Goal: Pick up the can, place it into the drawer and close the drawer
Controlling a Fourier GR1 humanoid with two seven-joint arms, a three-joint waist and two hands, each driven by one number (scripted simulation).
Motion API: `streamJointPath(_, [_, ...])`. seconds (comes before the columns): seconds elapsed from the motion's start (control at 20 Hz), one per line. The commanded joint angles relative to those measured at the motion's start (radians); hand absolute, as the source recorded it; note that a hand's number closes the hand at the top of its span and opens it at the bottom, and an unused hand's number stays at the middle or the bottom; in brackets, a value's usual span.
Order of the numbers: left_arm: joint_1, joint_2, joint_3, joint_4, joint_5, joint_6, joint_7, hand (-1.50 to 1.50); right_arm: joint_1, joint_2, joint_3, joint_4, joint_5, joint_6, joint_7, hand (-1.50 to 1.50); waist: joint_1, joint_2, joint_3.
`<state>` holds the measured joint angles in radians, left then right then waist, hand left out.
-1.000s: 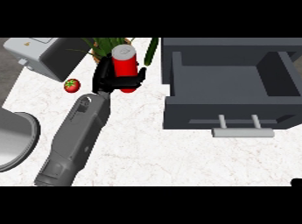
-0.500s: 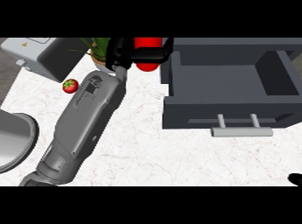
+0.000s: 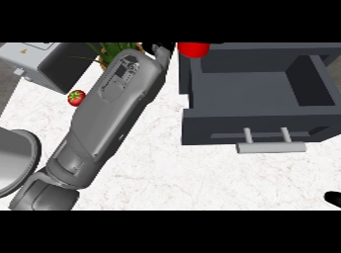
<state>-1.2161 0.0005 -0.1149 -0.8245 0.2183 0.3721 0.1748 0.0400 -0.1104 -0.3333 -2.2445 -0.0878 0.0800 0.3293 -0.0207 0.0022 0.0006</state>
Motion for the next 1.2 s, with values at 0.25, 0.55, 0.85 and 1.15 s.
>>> streamJointPath(0.25, [-0.208, 0.0, -0.068, 0.218, 0.07, 0.06, 0.01, 1.5, -0.019, 0.022, 0.037, -0.022, 0.018, -0.019, 0.002, -1.5, -0.027, 0.006, 0.001])
streamJointPath(0.55, [-0.289, 0.0, -0.086, 0.33, 0.146, 0.062, -0.028, 1.5, -0.102, -0.04, -0.008, 0.011, -0.008, -0.034, 0.073, -1.5, -0.033, 0.009, 0.001])
streamJointPath(0.85, [-0.346, 0.0, -0.166, 0.403, 0.187, 0.133, -0.047, 1.5, -0.119, -0.007, 0.054, 0.019, 0.054, -0.06, 0.072, -1.5, -0.05, 0.013, 0.001])
streamJointPath(1.15, [-0.378, 0.0, -0.168, 0.493, 0.214, 0.25, -0.086, -1.5, -0.062, -0.015, 0.06, -0.036, 0.006, -0.005, 0.062, -1.5, -0.103, 0.023, 0.004])
